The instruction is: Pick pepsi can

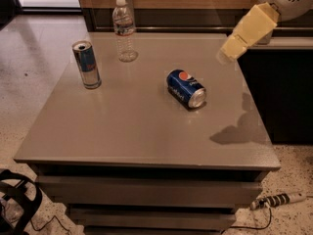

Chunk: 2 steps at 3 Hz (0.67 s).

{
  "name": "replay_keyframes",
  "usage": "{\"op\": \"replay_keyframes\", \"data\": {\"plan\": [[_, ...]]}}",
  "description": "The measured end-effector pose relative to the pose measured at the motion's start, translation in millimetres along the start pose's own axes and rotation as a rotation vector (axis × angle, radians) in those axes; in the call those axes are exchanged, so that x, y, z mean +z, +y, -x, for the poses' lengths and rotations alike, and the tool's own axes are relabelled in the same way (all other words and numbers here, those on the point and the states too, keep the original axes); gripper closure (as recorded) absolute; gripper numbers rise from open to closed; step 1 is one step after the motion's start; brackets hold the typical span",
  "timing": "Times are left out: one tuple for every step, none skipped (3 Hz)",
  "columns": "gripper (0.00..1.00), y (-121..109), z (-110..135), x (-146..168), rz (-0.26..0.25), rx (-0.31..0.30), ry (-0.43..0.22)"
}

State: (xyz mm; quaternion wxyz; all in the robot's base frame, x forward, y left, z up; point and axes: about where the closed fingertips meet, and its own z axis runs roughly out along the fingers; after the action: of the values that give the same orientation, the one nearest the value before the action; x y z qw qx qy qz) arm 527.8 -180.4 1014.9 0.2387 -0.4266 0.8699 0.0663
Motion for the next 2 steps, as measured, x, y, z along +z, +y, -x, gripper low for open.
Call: {"op": "replay_keyframes", "data": {"plan": [[0.0, -4, 25, 14, -0.016, 0.077, 0.03], [0.0, -2, 50, 37, -0.014, 0.125, 0.079]]}}
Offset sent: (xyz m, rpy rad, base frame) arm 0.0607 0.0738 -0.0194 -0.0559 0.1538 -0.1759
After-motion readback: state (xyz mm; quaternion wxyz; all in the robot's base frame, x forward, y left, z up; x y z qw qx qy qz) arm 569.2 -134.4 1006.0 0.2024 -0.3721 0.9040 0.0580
